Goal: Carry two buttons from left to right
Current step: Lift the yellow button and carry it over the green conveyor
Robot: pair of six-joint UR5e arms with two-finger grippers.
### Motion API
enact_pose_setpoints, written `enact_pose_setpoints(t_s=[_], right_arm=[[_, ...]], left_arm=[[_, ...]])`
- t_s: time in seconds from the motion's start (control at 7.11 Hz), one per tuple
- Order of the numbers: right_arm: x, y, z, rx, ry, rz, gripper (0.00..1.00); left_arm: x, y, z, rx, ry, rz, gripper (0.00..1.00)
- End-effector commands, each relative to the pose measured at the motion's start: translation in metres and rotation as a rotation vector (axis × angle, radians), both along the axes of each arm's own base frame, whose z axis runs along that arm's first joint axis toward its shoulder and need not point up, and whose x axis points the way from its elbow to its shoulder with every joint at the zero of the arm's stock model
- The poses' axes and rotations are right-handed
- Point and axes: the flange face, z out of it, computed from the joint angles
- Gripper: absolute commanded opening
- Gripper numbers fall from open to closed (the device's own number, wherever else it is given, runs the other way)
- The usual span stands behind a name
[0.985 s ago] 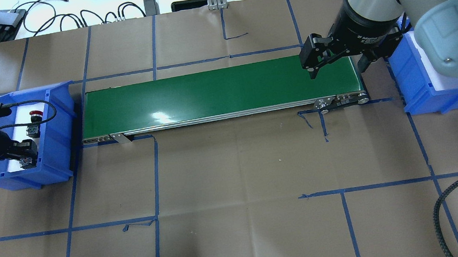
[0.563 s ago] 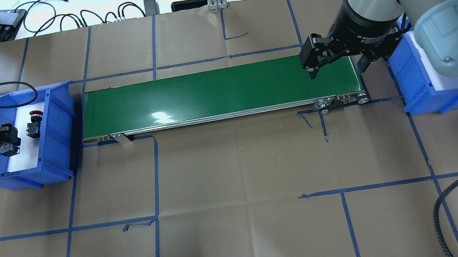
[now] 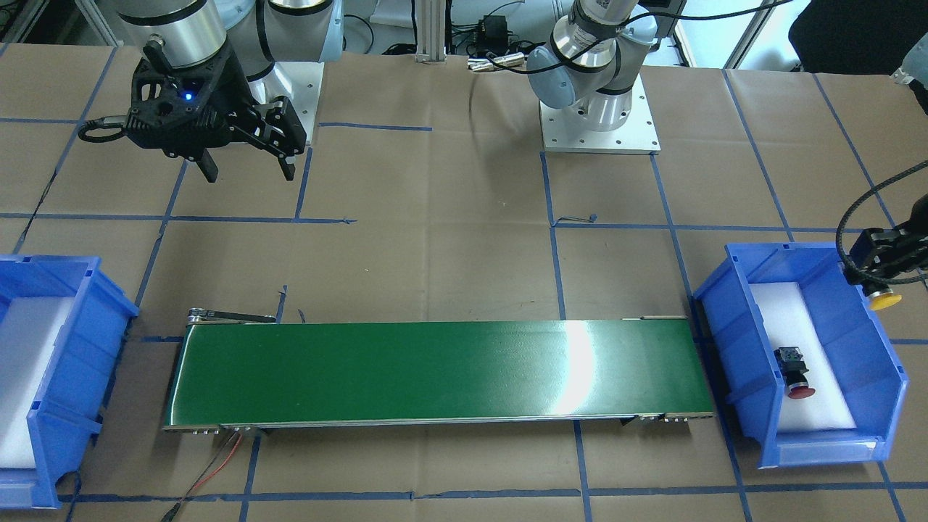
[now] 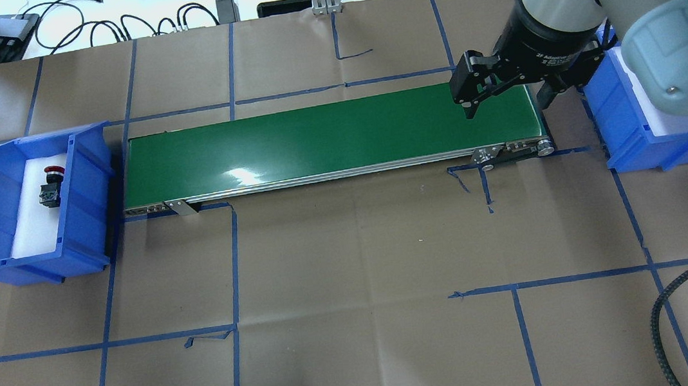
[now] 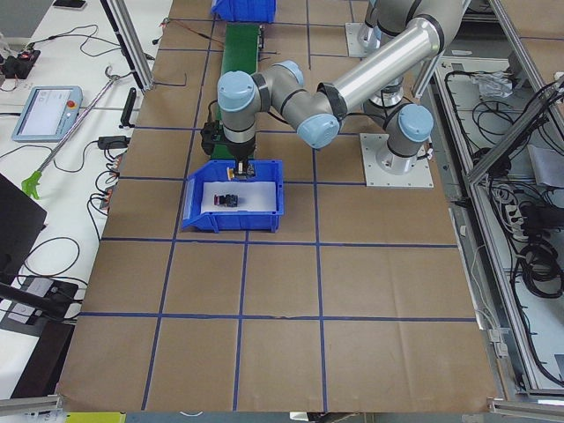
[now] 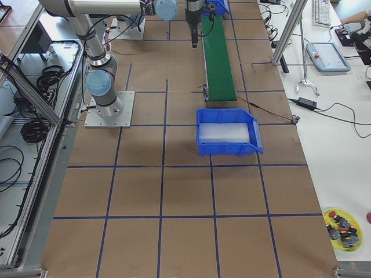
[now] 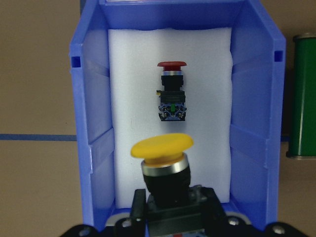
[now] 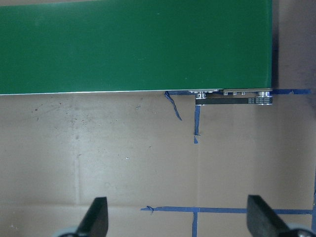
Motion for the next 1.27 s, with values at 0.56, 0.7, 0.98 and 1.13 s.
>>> enact_pose_setpoints(t_s=[0.56,0.7,0.98,1.13], right_arm=[[0.000,0.000,0.001,-0.003,0.000,0.000,1.00],[0.000,0.000,0.002,-0.005,0.001,0.000,1.00],[0.000,0.000,0.001,-0.002,0.000,0.000,1.00],[0.000,0.000,0.001,-0.002,0.000,0.000,1.00]], left_arm=[[-0.228,-0.053,-0.019,0.027,-0.008,-0.064,0.14],[-0.257,-0.060,-0.039,0.038,-0.006,-0.103,0.14],[-0.274,-0.075,-0.100,0.054,-0.002,-0.132,0.14],[-0.275,-0.078,-0.129,0.012,-0.011,-0.139,0.14]])
